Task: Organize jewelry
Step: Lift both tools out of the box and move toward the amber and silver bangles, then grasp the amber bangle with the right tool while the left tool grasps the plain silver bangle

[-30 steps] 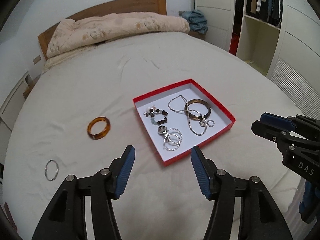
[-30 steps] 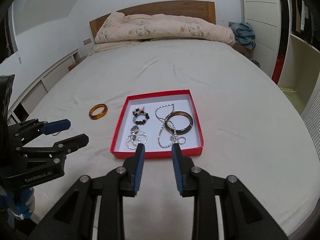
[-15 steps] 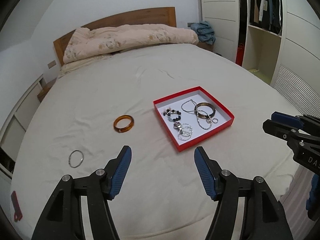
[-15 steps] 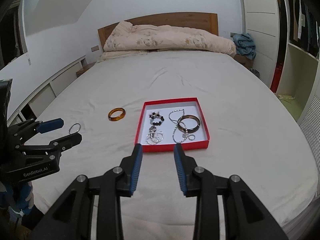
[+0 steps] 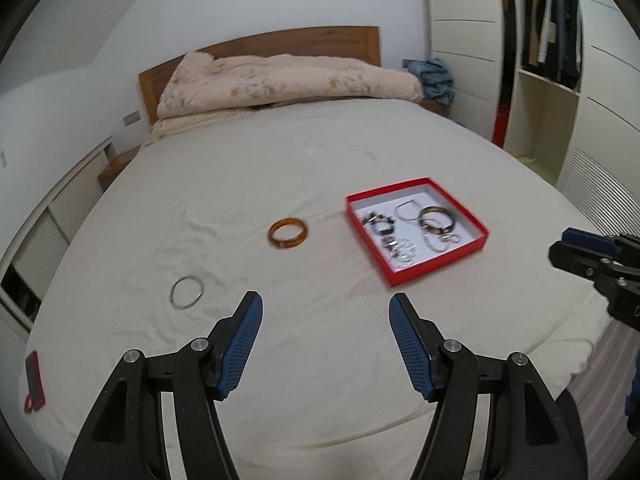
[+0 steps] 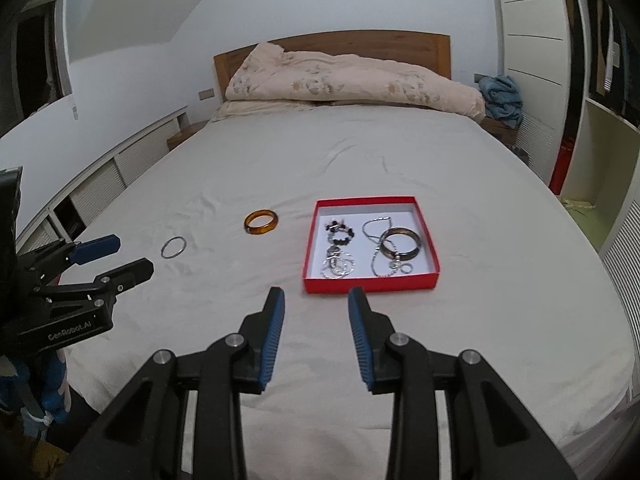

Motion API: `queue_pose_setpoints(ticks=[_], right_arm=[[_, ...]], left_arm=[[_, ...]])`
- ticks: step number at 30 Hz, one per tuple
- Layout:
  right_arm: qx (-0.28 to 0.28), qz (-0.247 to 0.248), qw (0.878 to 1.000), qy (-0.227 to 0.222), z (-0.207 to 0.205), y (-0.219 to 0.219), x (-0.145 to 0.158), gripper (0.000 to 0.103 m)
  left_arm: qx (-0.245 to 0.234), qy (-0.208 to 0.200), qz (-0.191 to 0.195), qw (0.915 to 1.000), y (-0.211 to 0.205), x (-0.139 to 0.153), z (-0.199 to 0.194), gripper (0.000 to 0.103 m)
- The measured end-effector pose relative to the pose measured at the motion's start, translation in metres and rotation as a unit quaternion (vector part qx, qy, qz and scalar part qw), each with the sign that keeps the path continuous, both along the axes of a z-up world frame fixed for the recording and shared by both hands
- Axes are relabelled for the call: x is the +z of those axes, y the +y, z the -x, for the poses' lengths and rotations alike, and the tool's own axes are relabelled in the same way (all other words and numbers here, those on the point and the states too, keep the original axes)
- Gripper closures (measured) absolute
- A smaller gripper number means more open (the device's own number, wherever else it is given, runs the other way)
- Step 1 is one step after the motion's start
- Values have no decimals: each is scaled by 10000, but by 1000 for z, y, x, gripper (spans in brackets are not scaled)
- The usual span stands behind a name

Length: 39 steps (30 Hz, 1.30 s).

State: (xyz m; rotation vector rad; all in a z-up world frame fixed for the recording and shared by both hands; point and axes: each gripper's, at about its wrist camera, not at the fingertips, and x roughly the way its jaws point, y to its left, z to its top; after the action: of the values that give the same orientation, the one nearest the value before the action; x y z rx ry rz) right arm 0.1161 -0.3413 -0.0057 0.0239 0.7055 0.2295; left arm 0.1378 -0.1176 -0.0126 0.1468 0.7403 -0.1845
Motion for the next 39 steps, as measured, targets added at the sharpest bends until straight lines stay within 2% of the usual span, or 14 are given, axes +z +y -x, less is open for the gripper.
queue_pose_setpoints(ticks=[4,11,22,30,34,39], right_arm=[[195,69,9997,97,-10,20,-6,71],[549,147,9978,342,-44,55,-26,71],[1033,224,9906,868,-127,107,-75,71],[1180,236,9878,990,-209,144,-104,71],[1086,271,9887,994,-250,156,-116,71],[998,341,9892,1015,-295,169,-132,71]], left_arm=[[365,224,44,9991,32,-16,-8,38],[1034,380,10,9939,90,-45,-30,38],[1873,775,162,9791,173,-94,-96,38],[1972,1033,490,9737,213,-131,-159,38],[1954,1163,499,9725,220,-148,-187,39],[1870,1322,459,9724,226,-167,-212,52]])
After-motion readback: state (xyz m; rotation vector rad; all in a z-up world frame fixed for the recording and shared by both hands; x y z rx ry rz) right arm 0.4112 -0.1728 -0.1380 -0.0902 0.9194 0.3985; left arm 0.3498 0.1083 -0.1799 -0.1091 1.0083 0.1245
